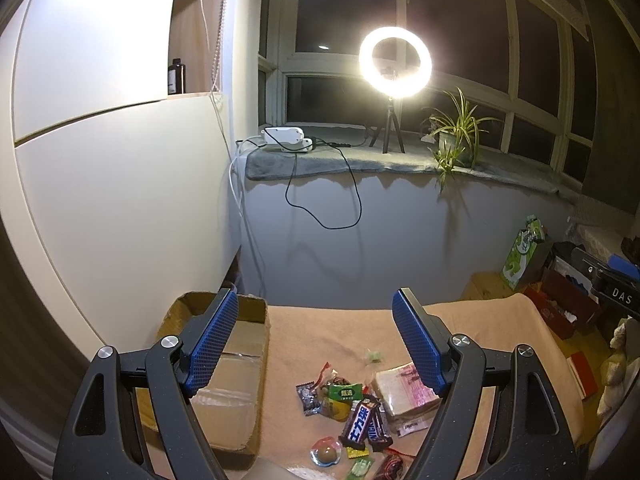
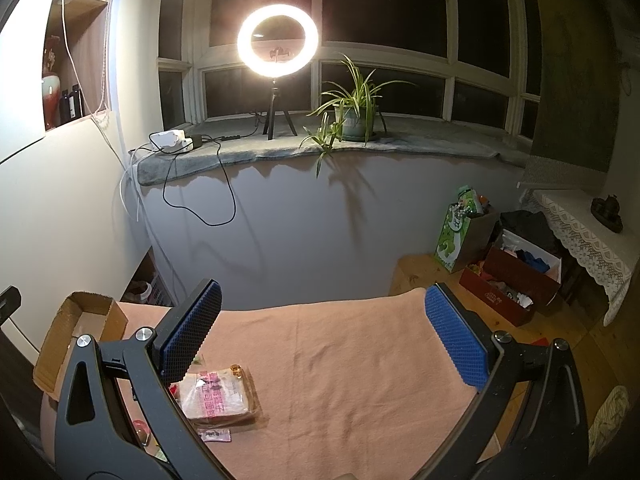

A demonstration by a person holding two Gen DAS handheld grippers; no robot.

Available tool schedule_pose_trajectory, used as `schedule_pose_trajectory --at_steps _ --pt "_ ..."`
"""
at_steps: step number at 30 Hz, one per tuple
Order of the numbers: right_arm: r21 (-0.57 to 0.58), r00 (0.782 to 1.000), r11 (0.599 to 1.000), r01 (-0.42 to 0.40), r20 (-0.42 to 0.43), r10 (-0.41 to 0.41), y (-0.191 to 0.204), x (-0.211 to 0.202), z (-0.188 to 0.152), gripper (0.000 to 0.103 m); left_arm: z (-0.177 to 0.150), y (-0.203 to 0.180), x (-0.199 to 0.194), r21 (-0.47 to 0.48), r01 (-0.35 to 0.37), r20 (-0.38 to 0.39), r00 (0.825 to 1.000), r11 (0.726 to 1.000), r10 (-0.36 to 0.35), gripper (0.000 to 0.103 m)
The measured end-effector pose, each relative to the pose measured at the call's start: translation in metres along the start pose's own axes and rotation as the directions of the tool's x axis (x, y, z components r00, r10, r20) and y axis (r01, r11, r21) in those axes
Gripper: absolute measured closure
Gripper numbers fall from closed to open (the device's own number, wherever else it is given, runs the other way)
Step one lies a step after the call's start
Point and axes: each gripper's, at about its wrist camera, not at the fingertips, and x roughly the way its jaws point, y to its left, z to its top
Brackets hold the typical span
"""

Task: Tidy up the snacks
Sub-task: 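Lower the left tool onto the packaged bread slice and close on it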

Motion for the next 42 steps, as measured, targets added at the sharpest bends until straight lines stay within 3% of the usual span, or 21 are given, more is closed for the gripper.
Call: schedule_pose_trajectory --at_steps 17,21,24,29,35,39,42 --pt "-0.001 0.998 1.000 -0.017 -0.063 0.017 -0.001 0.024 0.000 0.000 -0.005 -0.005 0.018 0.015 0.011 -0.057 0.998 1.000 -0.010 0.023" --pt "-0.002 0.993 0.999 -0.053 -0.107 0.052 0.000 0.035 -0.003 0.000 -0.012 -0.004 0.032 0.004 0.045 -0.131 0.990 0.999 -0.045 0.023" --pt "0.023 0.982 0.994 -0.108 -0.156 0.110 -0.004 0.048 -0.008 0.000 -0.026 -0.004 0.052 -0.032 0.088 -0.227 0.969 0.996 -0.093 0.023" --pt "0.063 0.942 0.979 -0.195 -0.265 0.205 -0.010 0.079 -0.027 0.000 -0.049 -0.016 0.071 -0.050 0.145 -0.334 0.930 0.988 -0.153 0.023" --pt "0.093 0.889 0.961 -0.261 -0.366 0.277 -0.007 0.109 -0.052 0.000 -0.067 -0.031 0.097 -0.078 0.230 -0.438 0.866 0.970 -0.241 0.023" --pt "0.112 0.840 0.942 -0.317 -0.429 0.333 -0.001 0.127 -0.066 0.000 -0.072 -0.042 0.112 -0.103 0.283 -0.485 0.823 0.954 -0.296 0.027" --pt "0.161 0.791 0.925 -0.345 -0.481 0.378 -0.001 0.144 -0.076 0.000 -0.078 -0.047 0.125 -0.124 0.314 -0.510 0.793 0.941 -0.332 0.034"
